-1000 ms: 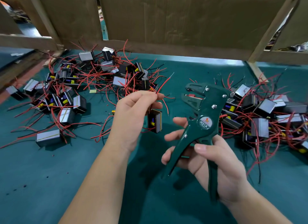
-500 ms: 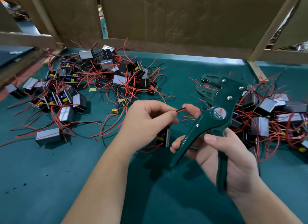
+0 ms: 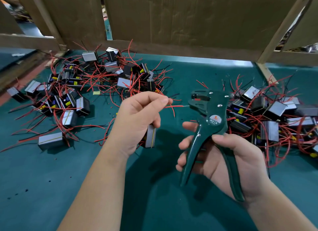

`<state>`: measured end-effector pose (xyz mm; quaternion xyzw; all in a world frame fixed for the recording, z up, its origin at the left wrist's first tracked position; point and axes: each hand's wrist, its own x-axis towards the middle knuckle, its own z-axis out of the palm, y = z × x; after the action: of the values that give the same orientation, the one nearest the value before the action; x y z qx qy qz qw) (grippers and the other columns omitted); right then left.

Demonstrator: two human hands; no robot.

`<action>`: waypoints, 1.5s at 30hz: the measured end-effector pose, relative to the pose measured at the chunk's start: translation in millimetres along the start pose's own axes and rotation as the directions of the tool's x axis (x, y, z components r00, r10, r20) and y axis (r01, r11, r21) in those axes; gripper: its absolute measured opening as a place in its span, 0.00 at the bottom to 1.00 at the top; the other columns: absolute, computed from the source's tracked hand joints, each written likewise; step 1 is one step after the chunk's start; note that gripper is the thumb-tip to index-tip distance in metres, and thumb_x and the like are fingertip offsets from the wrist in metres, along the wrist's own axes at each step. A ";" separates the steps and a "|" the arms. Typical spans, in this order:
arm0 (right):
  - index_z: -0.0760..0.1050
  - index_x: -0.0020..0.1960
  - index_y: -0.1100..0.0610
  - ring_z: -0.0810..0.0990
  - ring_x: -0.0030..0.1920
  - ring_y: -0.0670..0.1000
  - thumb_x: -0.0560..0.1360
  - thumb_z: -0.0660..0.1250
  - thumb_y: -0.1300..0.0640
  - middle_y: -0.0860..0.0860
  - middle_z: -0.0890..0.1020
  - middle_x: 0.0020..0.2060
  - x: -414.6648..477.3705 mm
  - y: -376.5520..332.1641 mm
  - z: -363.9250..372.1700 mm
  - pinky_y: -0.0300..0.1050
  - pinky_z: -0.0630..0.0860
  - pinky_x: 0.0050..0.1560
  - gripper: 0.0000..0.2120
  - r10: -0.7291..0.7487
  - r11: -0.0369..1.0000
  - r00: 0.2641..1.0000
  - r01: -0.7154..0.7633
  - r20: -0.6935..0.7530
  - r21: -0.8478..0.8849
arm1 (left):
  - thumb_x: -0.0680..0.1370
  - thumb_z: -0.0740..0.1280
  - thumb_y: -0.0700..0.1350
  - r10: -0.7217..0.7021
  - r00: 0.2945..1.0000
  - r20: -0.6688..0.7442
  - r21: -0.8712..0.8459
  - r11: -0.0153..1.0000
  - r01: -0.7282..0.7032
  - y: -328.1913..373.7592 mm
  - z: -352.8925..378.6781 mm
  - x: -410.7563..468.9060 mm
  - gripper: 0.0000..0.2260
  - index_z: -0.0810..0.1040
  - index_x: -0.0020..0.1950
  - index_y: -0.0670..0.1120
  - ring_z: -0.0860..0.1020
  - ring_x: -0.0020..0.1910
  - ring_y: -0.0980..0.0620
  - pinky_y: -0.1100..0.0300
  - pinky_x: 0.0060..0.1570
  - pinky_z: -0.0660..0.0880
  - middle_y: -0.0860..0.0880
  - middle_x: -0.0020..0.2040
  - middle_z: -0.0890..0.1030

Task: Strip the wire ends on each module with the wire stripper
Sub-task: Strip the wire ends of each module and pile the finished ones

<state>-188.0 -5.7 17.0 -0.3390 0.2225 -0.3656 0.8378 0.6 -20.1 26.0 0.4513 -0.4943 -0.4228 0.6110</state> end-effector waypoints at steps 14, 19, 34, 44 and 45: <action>0.76 0.58 0.65 0.79 0.38 0.64 0.65 0.76 0.54 0.64 0.78 0.40 -2.0 2.0 1.2 0.61 0.76 0.44 0.25 0.098 0.995 0.975 -0.088 0.198 -0.056 | 0.70 0.69 0.39 0.103 0.994 -0.039 0.085 0.991 -0.100 4.5 1.5 -3.9 0.03 0.80 0.37 0.44 0.70 0.25 0.65 0.75 0.31 0.66 0.59 0.23 0.74; 0.77 0.56 0.64 0.80 0.38 0.63 0.68 0.74 0.54 0.62 0.79 0.40 -2.9 3.4 -1.8 0.61 0.76 0.45 0.21 0.114 0.988 0.969 -0.087 0.221 -0.131 | 0.69 0.69 0.38 0.102 0.995 -0.024 0.033 0.994 -0.101 5.5 2.0 -4.3 0.09 0.83 0.31 0.49 0.72 0.25 0.66 0.75 0.31 0.67 0.58 0.24 0.76; 0.77 0.45 0.59 0.78 0.28 0.59 0.65 0.77 0.47 0.59 0.76 0.31 -6.2 7.8 8.5 0.54 0.77 0.34 0.19 0.095 0.993 0.991 -0.087 0.093 -0.085 | 0.73 0.67 0.41 0.088 0.996 0.028 0.092 0.992 -0.090 3.5 -0.5 -3.6 0.08 0.81 0.35 0.50 0.69 0.26 0.63 0.72 0.30 0.66 0.58 0.25 0.74; 0.79 0.51 0.62 0.79 0.36 0.62 0.60 0.77 0.47 0.61 0.78 0.38 1.7 3.5 5.0 0.60 0.78 0.40 0.25 -0.033 0.995 0.999 0.035 -0.027 0.095 | 0.71 0.69 0.49 -0.028 1.000 -0.015 0.193 0.981 0.030 -6.1 -2.6 0.5 0.07 0.83 0.34 0.52 0.66 0.28 0.57 0.65 0.31 0.64 0.56 0.24 0.70; 0.79 0.51 0.62 0.79 0.37 0.62 0.58 0.77 0.49 0.62 0.78 0.38 2.4 2.8 4.4 0.61 0.78 0.41 0.26 -0.034 0.994 0.998 0.039 -0.048 0.105 | 0.71 0.69 0.49 -0.027 0.999 -0.042 0.164 0.986 0.033 -6.2 -4.1 1.4 0.07 0.83 0.34 0.53 0.67 0.28 0.57 0.65 0.32 0.65 0.56 0.24 0.71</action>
<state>-182.5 -4.4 17.6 -0.2897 0.2159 -0.3997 0.8424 4.5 -22.3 19.8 0.5160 -0.5084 -0.3806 0.5748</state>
